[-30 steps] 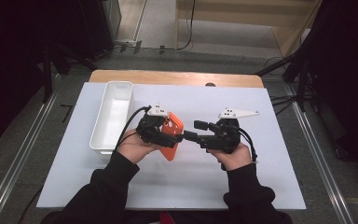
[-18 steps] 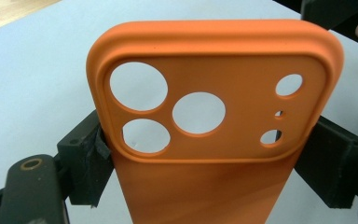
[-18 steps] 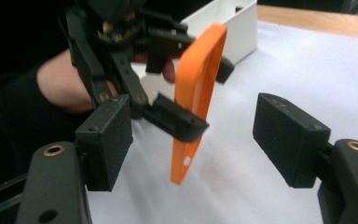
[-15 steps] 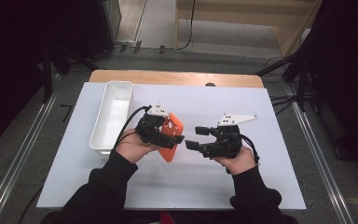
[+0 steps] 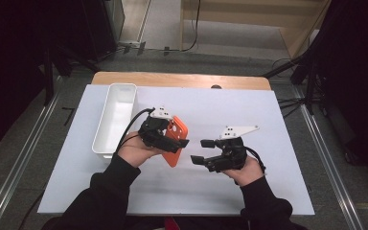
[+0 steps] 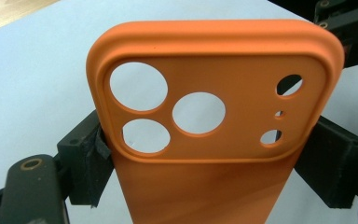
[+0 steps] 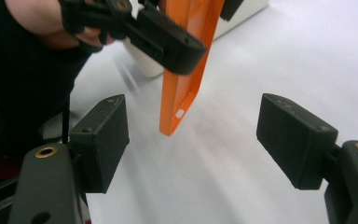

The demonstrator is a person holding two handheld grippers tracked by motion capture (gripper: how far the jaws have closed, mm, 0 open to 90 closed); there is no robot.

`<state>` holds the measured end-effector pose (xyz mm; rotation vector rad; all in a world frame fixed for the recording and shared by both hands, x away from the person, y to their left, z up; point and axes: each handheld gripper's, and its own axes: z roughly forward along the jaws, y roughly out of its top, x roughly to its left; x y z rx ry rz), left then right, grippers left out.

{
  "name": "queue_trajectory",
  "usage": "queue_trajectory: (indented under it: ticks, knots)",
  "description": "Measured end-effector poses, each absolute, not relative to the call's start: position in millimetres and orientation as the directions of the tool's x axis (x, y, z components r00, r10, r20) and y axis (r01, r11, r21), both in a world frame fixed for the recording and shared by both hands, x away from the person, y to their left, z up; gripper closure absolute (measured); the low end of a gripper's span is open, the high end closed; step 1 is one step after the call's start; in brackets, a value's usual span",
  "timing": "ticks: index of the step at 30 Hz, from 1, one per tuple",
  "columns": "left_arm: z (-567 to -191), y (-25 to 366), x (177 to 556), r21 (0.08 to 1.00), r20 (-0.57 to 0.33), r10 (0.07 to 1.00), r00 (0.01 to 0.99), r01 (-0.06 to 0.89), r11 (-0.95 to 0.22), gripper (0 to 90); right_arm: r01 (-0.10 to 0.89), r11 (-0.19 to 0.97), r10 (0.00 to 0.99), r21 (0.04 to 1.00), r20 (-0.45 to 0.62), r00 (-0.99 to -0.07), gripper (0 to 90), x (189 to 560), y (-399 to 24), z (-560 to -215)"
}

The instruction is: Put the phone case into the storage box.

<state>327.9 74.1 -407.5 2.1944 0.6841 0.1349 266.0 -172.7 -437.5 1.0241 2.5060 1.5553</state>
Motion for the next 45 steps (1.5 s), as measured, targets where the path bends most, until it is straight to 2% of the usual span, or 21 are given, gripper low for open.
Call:
queue_trajectory:
  ticks: [9, 25, 45]
  knots:
    - [-408, 74, 328, 0.738, -0.142, 0.506, 0.851, 0.431, -0.518, 15.5, 0.499, 0.315, 0.541, 0.807, 0.279, -0.793, 23.8, 259, -181, -449]
    - [-406, 78, 329, 0.741, -0.164, 0.499, 0.851, 0.441, -0.507, 15.5, 0.528, 0.350, 0.558, 0.774, 0.280, -0.781, 23.9, 250, -198, -469]
    - [-402, 85, 332, 0.741, -0.194, 0.490, 0.850, 0.454, -0.495, 15.5, 0.585, 0.333, 0.637, 0.740, 0.281, -0.718, 23.8, 240, -221, -488]
